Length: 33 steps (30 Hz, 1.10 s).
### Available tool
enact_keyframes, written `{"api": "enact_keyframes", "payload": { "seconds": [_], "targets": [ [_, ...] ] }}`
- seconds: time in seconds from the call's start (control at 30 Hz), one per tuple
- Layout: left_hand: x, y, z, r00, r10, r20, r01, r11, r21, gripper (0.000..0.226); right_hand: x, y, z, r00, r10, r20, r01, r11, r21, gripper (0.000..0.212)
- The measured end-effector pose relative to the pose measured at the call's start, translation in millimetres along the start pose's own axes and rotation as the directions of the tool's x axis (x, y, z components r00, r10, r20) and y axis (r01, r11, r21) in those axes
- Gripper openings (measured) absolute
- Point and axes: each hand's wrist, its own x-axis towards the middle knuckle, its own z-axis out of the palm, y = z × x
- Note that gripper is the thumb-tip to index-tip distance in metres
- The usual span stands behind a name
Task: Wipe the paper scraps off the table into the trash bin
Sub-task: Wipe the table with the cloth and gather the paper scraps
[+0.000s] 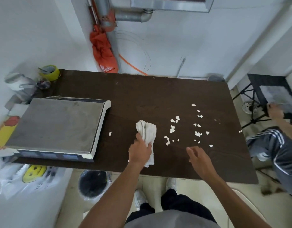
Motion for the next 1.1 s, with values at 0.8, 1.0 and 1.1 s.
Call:
{"api": "enact_keyframes", "payload": {
  "seconds": [0.8,1.0,1.1],
  "targets": [
    [22,-32,-65,0.973,-0.057,-0.223,0.117,0.956,0.268,0.07,53,-36,-9,0.972,-0.163,0.167,0.155,0.986,0.058,0.033],
    [2,-96,-60,0.957,-0.185,-0.223,0.265,0.87,0.416,0.074,51,-27,-14,0.961,-0.158,0.229,0.16,0.987,0.008,0.035],
    [-13,-93,-45,0.945,-0.255,-0.203,0.318,0.859,0.401,0.071,51,-18,-18,0.963,-0.15,0.225,0.155,0.988,-0.003,0.041]
  ]
}}
